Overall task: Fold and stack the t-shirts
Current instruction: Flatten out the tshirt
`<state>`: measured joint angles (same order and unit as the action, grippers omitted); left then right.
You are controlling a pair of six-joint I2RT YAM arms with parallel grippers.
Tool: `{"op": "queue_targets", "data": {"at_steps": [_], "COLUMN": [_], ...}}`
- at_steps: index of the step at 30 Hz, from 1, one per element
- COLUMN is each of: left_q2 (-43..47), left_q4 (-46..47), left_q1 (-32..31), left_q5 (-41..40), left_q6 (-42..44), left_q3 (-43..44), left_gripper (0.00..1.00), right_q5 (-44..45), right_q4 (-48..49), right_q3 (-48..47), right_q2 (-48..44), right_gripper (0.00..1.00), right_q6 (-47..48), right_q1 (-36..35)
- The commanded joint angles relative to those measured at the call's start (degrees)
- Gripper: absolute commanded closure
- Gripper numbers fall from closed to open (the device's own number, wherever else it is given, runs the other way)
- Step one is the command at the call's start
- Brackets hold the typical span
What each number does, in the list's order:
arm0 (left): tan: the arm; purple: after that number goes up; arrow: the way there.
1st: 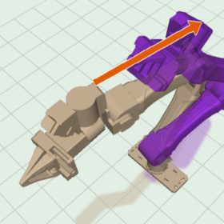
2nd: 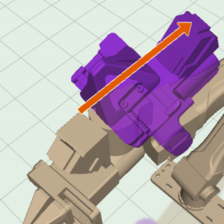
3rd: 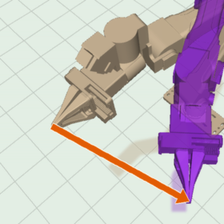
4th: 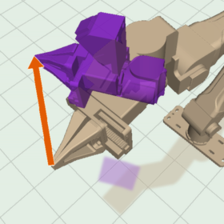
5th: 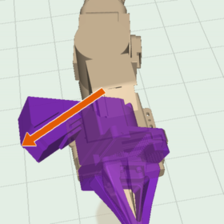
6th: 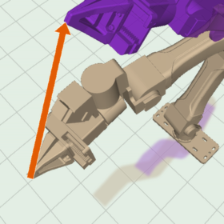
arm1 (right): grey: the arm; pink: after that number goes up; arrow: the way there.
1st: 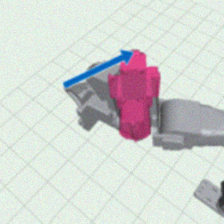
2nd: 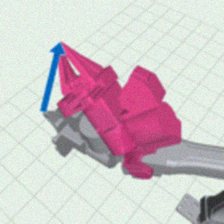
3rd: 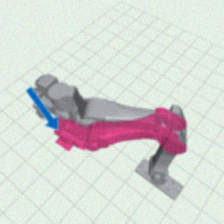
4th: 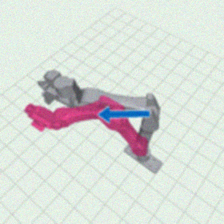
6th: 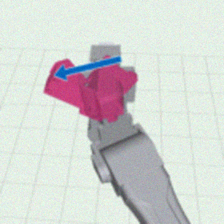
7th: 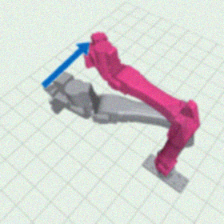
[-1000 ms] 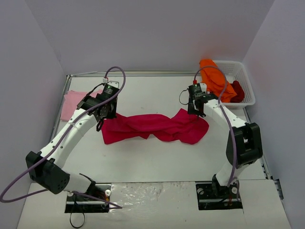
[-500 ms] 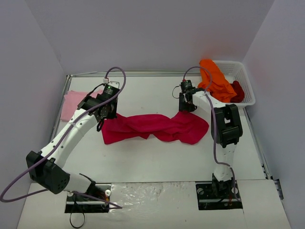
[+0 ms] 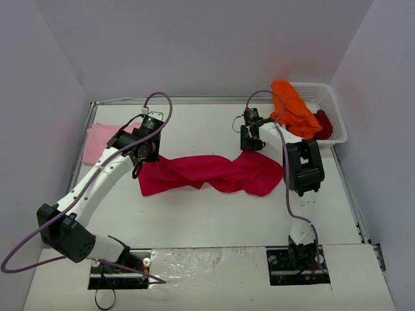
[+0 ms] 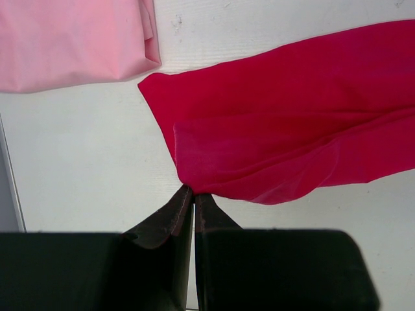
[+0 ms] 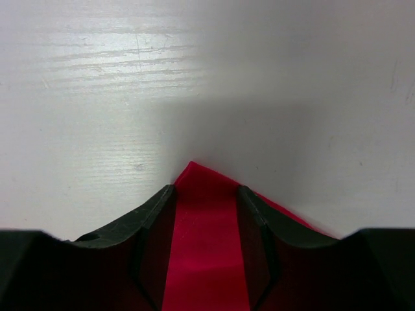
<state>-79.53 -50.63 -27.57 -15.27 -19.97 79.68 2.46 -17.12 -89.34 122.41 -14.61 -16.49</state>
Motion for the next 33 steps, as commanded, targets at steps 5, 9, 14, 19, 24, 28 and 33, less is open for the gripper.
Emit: {"op": "queue_targets", "data": {"at_steps": [5, 9, 14, 19, 24, 28, 33], "left_q2": [0.07, 0.25, 0.25, -0.19, -1.77, -5.36, -9.76], "left_q4": [0.62, 0.62, 0.71, 1.41, 2.12, 1.24, -0.17], "left_q1": [0.15, 0.15, 0.15, 0.15, 0.15, 0.94, 1.56], "left_q5": [-0.99, -1.08, -0.91, -0.55, -0.38, -0.64, -3.18], "left_q6": [0.37, 0.37, 0.28, -0.07, -0.43, -0.07, -0.25], "left_q3": [-0.05, -0.58, -0.58, -0.75, 1.61, 8.46, 18.65], "left_gripper": [0.98, 0.98, 0.98, 0.98, 0.98, 0.98, 0.98], "right_q5": [-0.08, -0.61, -0.79, -0.53, 0.26, 1.84, 1.94], "right_q4": [-1.33, -0.98, -0.98, -1.07, -1.42, -3.17, -4.76], "right_q3": [-0.66, -0.05, 0.39, 0.57, -0.48, -5.73, -11.72], "right_q2": [1.69, 1.96, 1.96, 0.55, -4.01, -8.4, -13.07], "right_gripper": [0.62, 0.73, 0.97, 1.0, 1.0, 1.0, 1.0], "right_q6": [1.34, 1.34, 1.52, 1.6, 1.43, 1.69, 0.73], "right_q1": [0.06, 0.06, 0.06, 0.06, 0.05, 0.14, 1.02]}}
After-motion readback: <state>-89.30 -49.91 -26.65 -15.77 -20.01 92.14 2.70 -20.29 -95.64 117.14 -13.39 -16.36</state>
